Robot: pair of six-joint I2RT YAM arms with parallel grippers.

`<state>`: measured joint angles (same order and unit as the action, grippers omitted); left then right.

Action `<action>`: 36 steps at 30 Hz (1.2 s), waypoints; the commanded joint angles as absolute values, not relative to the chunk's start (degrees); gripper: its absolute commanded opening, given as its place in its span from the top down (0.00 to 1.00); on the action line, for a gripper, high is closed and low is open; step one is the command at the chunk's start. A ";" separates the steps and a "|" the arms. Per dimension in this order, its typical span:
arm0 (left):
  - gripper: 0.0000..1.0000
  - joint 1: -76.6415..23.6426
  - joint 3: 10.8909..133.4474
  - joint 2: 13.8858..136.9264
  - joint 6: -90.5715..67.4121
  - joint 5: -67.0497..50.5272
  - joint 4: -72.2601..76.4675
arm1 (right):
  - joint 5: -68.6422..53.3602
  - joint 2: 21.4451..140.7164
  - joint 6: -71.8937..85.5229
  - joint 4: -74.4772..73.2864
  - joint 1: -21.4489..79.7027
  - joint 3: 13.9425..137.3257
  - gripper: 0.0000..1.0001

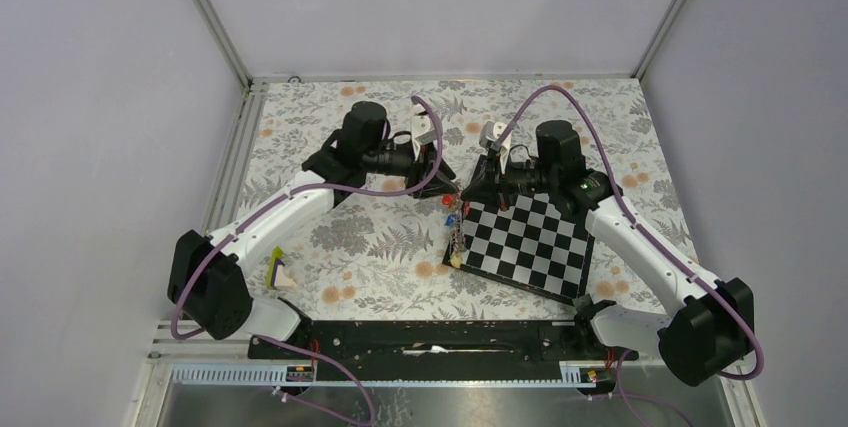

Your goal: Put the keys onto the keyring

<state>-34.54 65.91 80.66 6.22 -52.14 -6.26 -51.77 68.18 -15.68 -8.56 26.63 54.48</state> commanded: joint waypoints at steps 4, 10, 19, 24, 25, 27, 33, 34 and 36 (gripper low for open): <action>0.46 -34.53 67.87 80.46 10.65 -54.78 -8.53 | -50.27 67.01 -17.23 -7.37 27.29 57.68 1.00; 0.49 -35.17 68.06 81.48 12.66 -54.21 -9.22 | -50.16 67.17 -16.97 -7.33 27.33 57.78 1.00; 0.58 -35.74 68.42 82.92 13.03 -53.42 -8.06 | -50.49 66.83 -16.96 -7.37 27.33 57.35 1.00; 0.70 -35.94 68.62 83.31 12.68 -53.74 -8.02 | -50.36 66.72 -17.14 -7.37 27.33 57.05 1.00; 0.74 -35.95 68.61 83.45 12.66 -53.78 -8.02 | -50.36 66.71 -17.18 -7.35 27.33 57.05 1.00; 0.83 -36.02 68.54 83.57 12.56 -54.10 -7.98 | -50.36 66.80 -17.17 -7.36 27.33 57.04 1.00; 1.00 -36.02 68.52 83.69 11.84 -56.11 -7.47 | -50.14 66.68 -16.74 -6.54 27.33 56.60 0.98; 1.00 -35.99 68.39 83.55 11.27 -56.83 -6.79 | -49.99 66.29 -16.66 -6.21 27.33 56.34 0.93; 1.00 -35.97 67.09 82.69 9.08 -57.63 -3.64 | -49.57 65.62 -16.70 -6.01 27.25 56.10 0.83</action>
